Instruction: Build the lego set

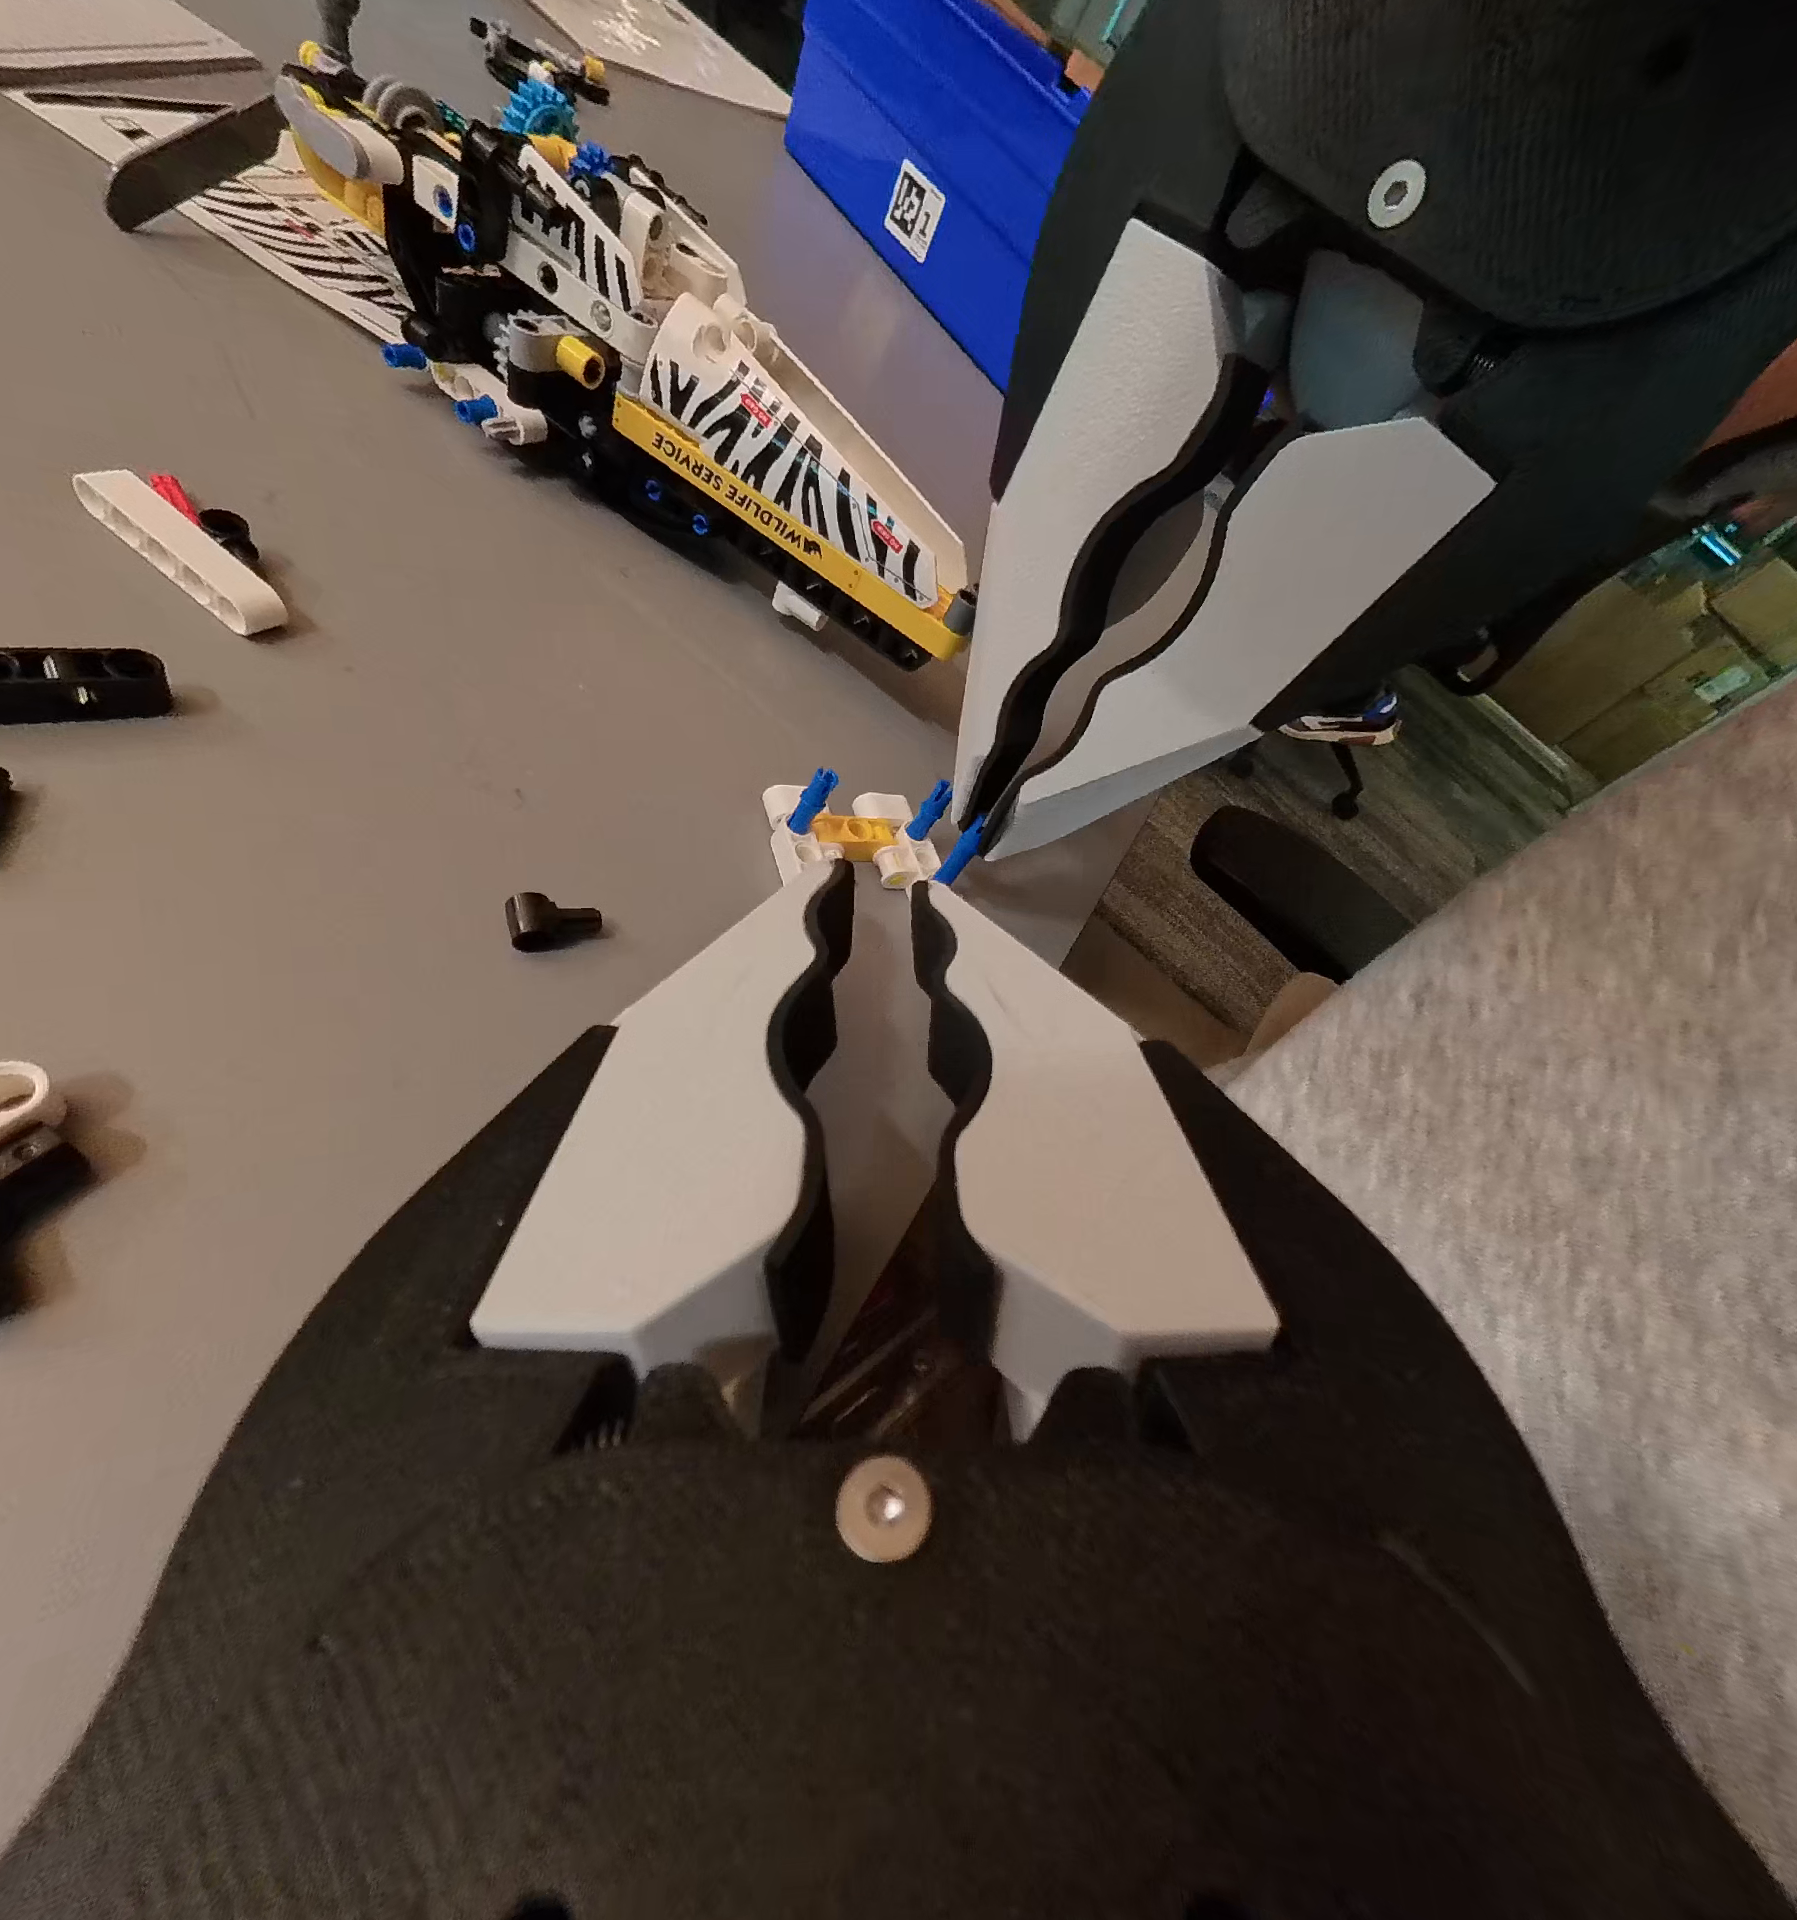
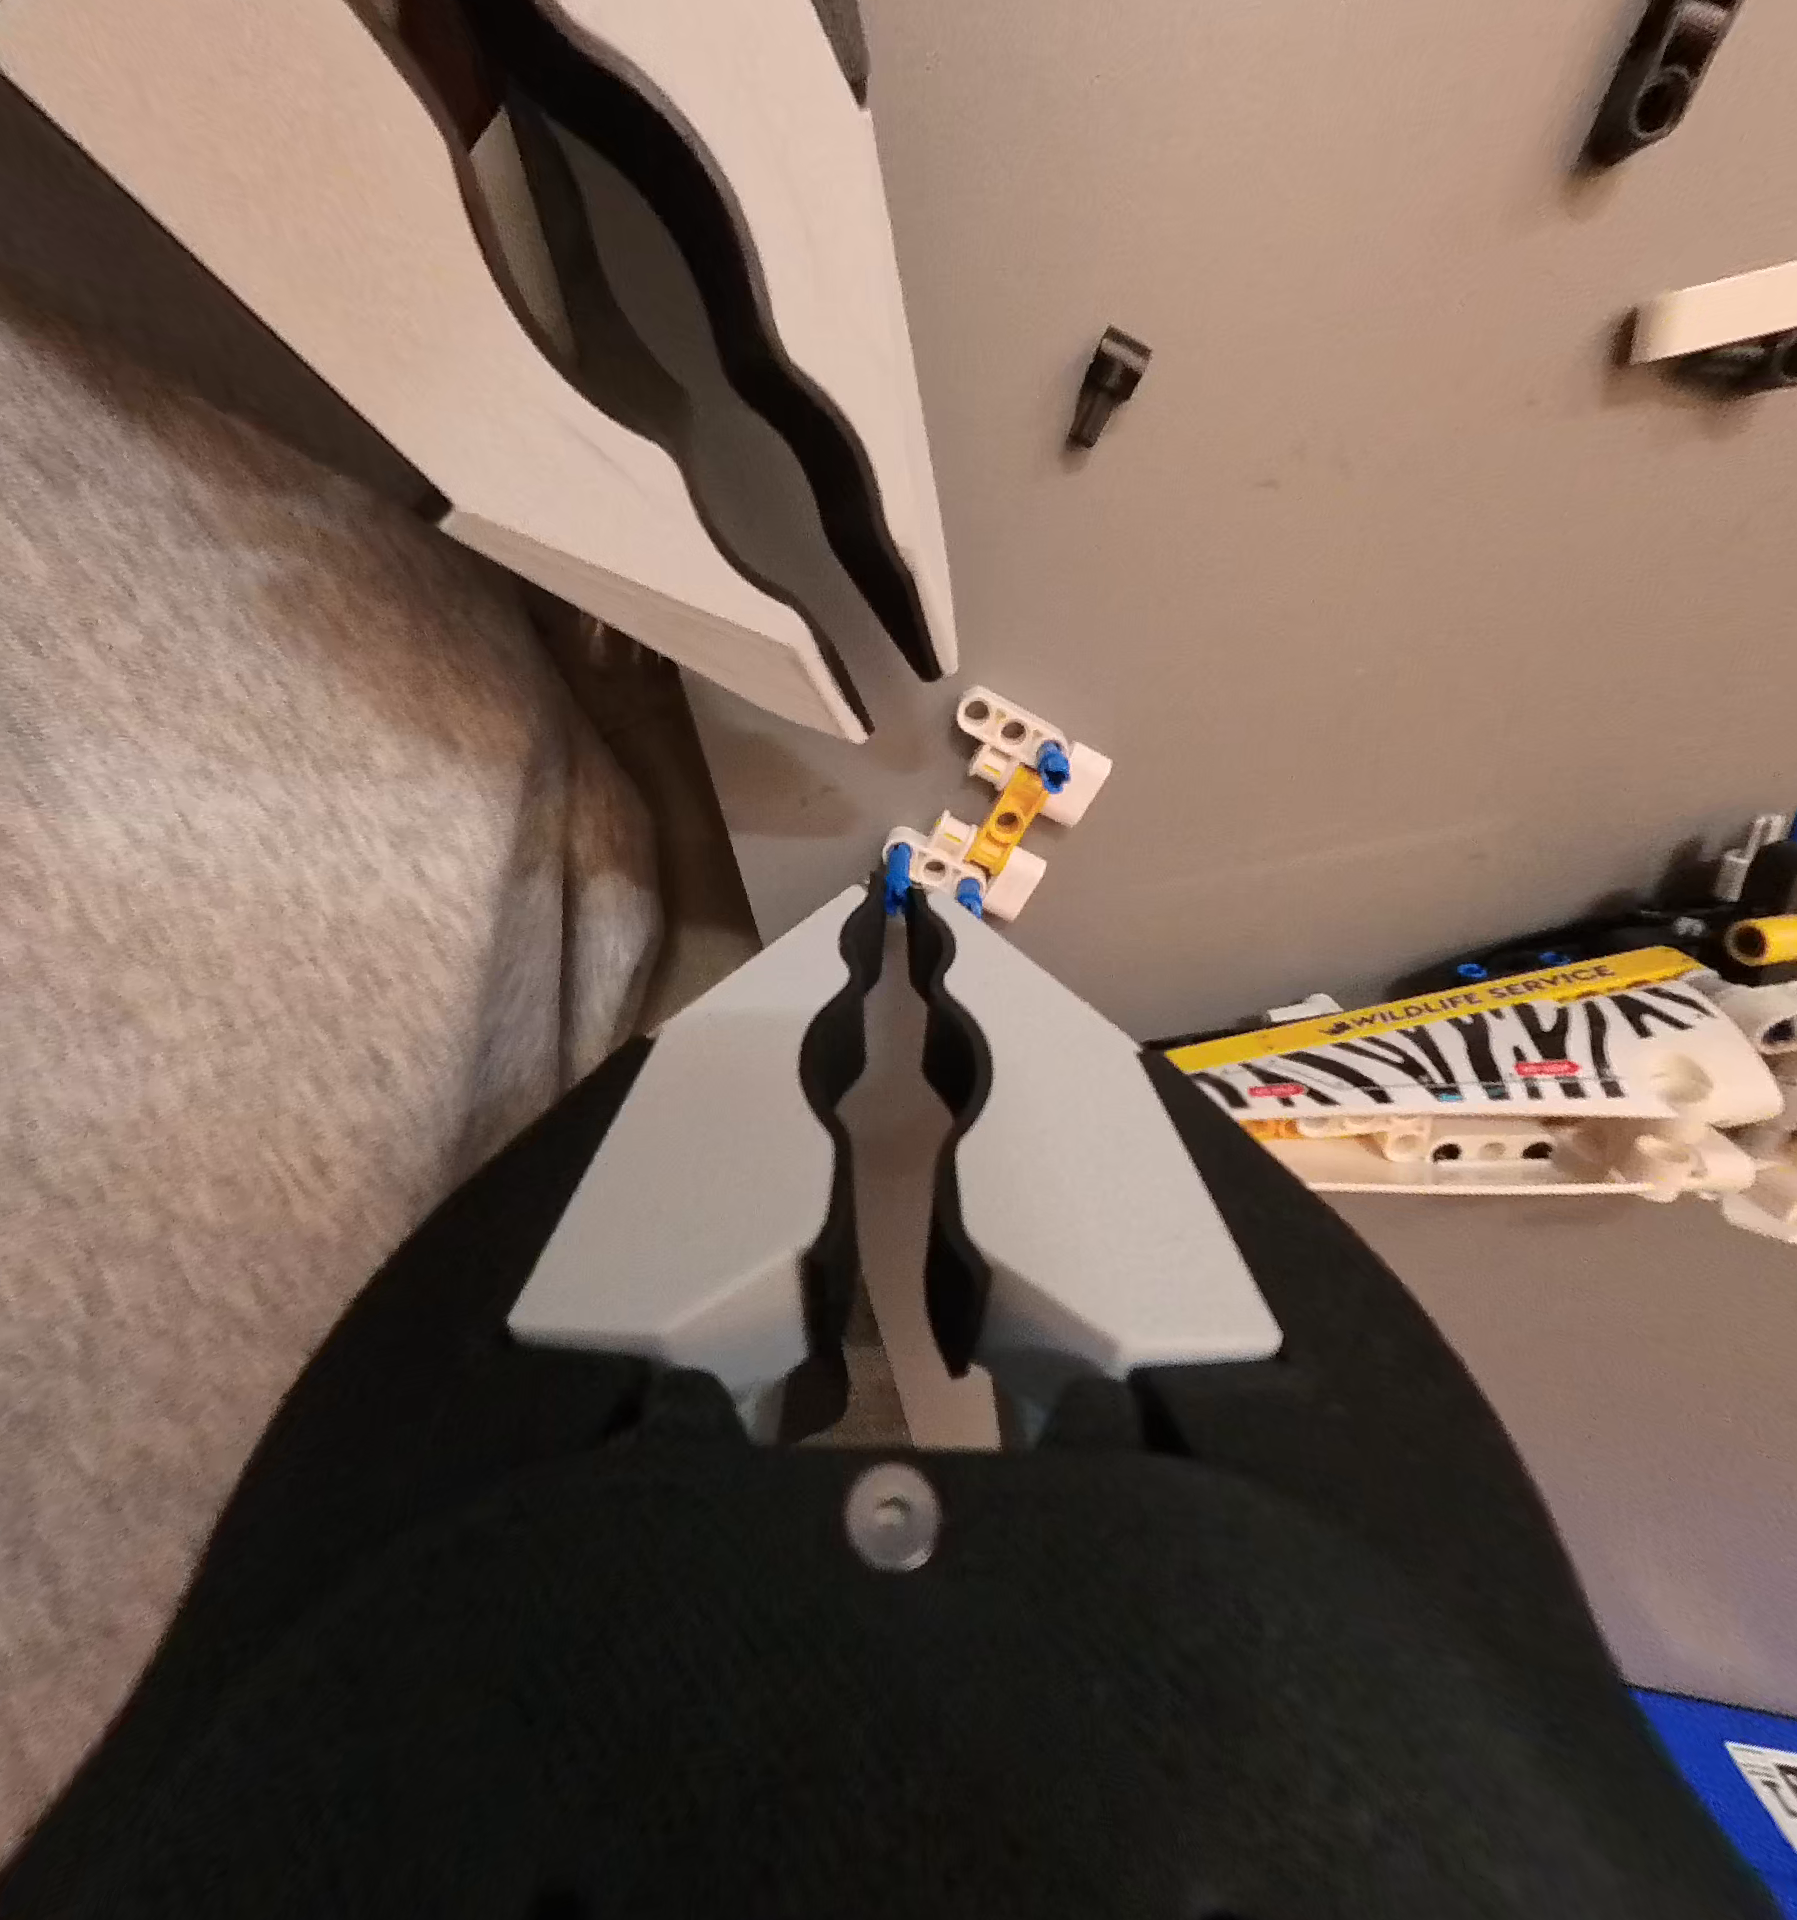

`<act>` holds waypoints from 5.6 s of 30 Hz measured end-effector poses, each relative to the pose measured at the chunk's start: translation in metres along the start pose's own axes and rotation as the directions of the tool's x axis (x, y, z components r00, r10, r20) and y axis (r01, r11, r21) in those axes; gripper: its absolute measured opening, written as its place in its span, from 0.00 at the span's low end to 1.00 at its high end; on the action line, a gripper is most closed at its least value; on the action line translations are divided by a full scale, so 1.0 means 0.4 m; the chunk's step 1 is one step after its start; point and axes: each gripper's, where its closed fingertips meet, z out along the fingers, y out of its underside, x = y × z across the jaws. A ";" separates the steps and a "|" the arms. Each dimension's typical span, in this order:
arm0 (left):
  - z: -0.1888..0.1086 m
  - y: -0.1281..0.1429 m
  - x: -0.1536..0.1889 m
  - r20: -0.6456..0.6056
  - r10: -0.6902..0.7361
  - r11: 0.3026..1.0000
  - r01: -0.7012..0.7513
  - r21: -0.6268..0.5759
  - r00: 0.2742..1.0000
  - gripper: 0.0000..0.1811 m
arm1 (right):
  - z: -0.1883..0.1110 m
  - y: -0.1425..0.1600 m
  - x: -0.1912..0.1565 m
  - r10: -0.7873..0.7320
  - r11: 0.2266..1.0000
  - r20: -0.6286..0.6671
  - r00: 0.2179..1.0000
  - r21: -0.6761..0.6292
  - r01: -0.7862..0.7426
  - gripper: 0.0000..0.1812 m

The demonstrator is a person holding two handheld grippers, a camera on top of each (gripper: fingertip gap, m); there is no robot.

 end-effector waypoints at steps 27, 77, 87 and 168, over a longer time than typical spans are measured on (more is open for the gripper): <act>-0.042 -0.047 -0.015 -0.015 -0.062 0.994 0.063 0.088 0.998 0.06 | -0.028 -0.026 0.033 0.020 0.979 -0.088 0.996 0.202 -0.002 0.16; -0.219 -0.106 -0.326 0.509 0.027 0.999 -0.005 -0.045 0.860 0.05 | -0.098 -0.089 0.009 0.122 0.737 -0.136 0.983 0.676 0.002 0.10; -0.142 -0.064 -0.342 0.430 0.138 0.964 -0.022 -0.264 0.892 0.21 | -0.099 -0.050 0.009 0.167 0.725 -0.161 0.973 0.689 -0.011 0.09; -0.074 -0.136 -0.022 -0.308 -0.276 0.941 0.321 0.104 0.910 0.12 | -0.145 0.021 0.036 0.260 0.607 -0.346 0.902 0.785 0.126 0.06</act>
